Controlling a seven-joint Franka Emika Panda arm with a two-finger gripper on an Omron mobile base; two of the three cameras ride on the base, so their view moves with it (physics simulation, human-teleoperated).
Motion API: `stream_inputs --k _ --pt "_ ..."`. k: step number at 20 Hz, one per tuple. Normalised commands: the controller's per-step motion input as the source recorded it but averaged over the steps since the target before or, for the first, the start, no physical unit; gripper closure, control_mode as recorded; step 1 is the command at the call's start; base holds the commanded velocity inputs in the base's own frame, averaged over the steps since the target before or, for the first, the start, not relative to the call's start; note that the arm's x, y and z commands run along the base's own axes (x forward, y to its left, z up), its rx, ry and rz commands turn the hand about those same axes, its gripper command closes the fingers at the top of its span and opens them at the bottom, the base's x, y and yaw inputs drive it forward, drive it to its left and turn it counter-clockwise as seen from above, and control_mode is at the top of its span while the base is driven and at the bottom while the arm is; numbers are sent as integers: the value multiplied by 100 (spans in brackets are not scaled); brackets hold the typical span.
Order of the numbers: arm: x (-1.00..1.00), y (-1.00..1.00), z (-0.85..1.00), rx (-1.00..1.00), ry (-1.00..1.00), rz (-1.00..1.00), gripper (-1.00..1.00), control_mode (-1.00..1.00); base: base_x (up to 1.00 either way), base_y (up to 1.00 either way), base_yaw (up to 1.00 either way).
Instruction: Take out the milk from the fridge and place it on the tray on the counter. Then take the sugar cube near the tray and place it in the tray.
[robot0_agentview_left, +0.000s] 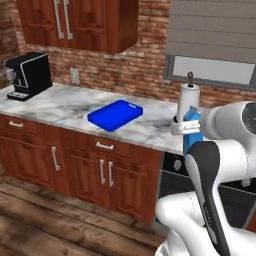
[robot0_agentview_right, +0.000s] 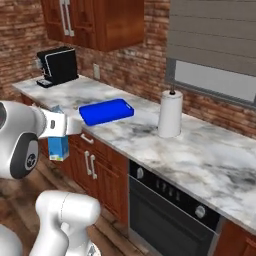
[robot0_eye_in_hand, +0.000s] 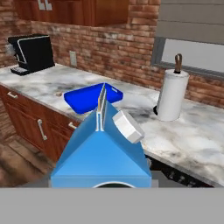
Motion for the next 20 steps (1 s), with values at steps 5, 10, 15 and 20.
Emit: stream_inputs --k 5,10,15,20 --pt "0 0 0 0 0 0 100 100 32 100 -34" --pt "0 0 0 0 0 0 100 100 26 100 -42" --pt "0 0 0 0 0 0 100 100 19 77 -53" --pt "0 0 0 0 0 0 100 100 12 43 -43"
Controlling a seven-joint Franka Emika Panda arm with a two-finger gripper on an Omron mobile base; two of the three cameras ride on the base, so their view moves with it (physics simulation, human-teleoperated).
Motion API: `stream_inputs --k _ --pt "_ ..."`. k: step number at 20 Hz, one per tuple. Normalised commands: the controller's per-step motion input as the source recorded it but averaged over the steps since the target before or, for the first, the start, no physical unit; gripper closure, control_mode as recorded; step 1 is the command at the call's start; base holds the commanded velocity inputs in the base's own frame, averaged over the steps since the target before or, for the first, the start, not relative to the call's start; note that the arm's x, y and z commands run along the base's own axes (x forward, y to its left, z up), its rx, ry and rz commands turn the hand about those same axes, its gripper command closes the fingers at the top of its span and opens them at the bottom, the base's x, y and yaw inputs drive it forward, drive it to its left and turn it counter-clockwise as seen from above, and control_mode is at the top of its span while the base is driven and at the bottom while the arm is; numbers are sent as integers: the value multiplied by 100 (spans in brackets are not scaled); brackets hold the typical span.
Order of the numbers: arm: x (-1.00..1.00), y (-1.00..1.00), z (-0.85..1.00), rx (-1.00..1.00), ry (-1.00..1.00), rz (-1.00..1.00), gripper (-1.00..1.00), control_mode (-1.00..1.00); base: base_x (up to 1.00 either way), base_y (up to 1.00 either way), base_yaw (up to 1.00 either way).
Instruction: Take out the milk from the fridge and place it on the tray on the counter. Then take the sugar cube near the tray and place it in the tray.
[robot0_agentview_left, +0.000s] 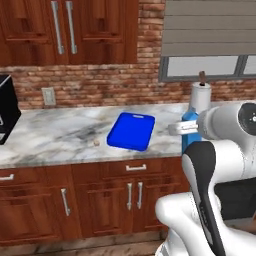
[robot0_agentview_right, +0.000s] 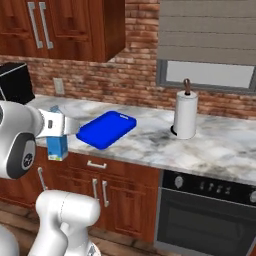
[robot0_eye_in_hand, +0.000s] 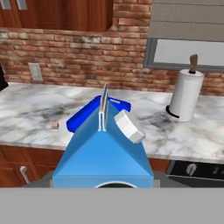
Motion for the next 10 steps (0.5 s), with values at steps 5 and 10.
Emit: stream_inputs --k 5,10 --pt "0 0 0 0 0 0 100 100 6 35 -16" --pt "0 0 0 0 0 0 100 100 23 14 1"
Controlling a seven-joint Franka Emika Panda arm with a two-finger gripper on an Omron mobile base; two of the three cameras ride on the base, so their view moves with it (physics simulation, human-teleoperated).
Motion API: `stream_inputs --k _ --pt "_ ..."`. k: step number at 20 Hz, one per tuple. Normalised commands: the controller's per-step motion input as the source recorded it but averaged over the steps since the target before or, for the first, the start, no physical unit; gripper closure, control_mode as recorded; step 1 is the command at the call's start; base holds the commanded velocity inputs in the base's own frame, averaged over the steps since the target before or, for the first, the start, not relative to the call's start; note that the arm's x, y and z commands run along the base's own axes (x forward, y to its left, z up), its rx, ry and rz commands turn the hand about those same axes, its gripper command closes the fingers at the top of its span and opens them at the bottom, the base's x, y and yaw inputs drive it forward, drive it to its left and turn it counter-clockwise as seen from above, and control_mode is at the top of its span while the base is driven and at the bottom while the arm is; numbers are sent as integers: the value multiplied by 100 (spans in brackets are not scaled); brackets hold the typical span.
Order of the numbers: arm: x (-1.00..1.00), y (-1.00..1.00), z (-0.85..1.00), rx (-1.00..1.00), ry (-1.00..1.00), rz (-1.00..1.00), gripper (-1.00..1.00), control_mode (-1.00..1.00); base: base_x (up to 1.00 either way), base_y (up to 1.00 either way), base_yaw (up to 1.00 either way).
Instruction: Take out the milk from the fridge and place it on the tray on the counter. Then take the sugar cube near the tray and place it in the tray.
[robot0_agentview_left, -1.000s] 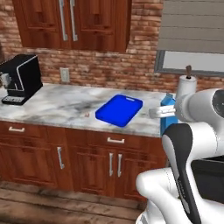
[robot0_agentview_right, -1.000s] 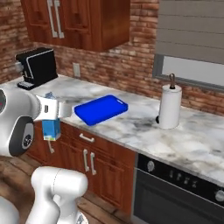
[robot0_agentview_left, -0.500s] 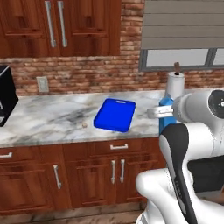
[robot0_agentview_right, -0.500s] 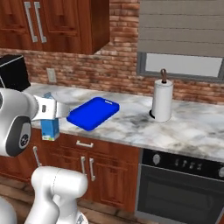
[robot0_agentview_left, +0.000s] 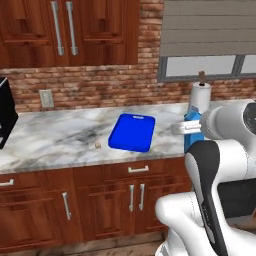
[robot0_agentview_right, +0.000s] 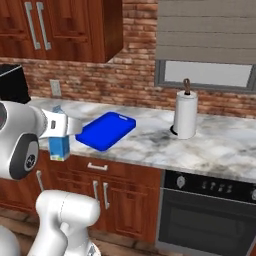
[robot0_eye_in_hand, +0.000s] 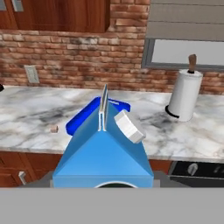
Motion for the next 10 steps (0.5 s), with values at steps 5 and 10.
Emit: stream_inputs --k 5,10 --pt "0 0 0 0 0 0 100 100 61 44 0" --pt "0 0 0 0 0 0 100 100 55 60 0"
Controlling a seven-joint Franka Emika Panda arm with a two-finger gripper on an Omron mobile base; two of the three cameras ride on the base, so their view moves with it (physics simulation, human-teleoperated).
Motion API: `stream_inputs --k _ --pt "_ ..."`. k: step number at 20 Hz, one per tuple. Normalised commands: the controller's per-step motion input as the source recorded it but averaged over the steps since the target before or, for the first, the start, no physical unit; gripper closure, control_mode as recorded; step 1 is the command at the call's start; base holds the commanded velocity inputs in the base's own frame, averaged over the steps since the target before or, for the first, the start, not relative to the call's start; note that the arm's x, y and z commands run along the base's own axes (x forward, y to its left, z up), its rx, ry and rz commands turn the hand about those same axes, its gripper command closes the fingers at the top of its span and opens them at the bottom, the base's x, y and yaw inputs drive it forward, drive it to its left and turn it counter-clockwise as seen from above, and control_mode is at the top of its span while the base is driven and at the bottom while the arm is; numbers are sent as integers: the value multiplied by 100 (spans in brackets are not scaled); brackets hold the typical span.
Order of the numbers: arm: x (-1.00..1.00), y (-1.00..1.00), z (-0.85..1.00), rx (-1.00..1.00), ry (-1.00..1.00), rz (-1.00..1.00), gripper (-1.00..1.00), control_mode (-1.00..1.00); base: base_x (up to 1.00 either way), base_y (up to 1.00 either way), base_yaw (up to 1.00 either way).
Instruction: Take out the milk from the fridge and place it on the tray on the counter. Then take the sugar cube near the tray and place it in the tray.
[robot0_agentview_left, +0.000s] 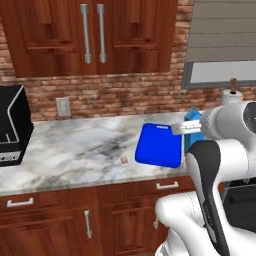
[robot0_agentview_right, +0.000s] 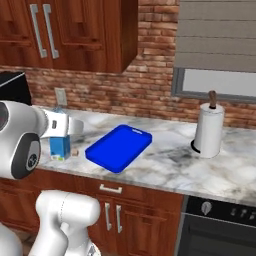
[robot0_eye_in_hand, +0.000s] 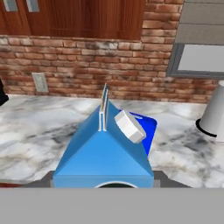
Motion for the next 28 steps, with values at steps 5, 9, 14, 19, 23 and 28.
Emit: stream_inputs --k 5,9,14,19,23,28 --pt "0 0 0 0 0 0 100 100 32 35 -2" --pt "0 0 0 0 0 0 100 100 25 -11 -2" --pt "0 0 0 0 0 0 100 100 55 -15 0" --pt "0 0 0 0 0 0 100 100 58 0 0" --pt "0 0 0 0 0 0 100 100 31 -7 2" --pt "0 0 0 0 0 0 100 100 4 -20 0"
